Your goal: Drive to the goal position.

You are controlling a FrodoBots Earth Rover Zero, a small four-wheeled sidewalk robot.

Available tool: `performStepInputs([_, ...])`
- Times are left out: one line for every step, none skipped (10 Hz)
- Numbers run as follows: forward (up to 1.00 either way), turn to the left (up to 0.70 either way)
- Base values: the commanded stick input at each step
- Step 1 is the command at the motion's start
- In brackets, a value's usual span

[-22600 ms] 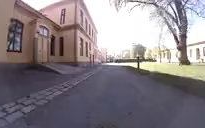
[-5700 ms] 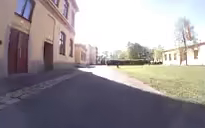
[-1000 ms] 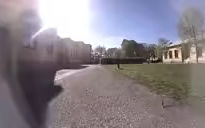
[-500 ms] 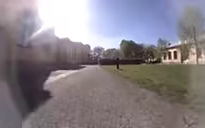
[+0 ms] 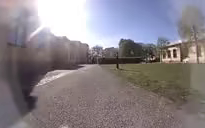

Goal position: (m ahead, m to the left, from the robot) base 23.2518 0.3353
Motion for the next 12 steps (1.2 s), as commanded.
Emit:
performStepInputs([1.00, 0.00])
performStepInputs([1.00, 0.00])
performStepInputs([1.00, 0.00])
performStepInputs([1.00, 0.00])
performStepInputs([1.00, 0.00])
performStepInputs([1.00, 0.00])
performStepInputs([1.00, 0.00])
performStepInputs([1.00, 0.00])
performStepInputs([1.00, 0.00])
performStepInputs([1.00, 0.00])
performStepInputs([1.00, 0.00])
performStepInputs([1.00, 0.00])
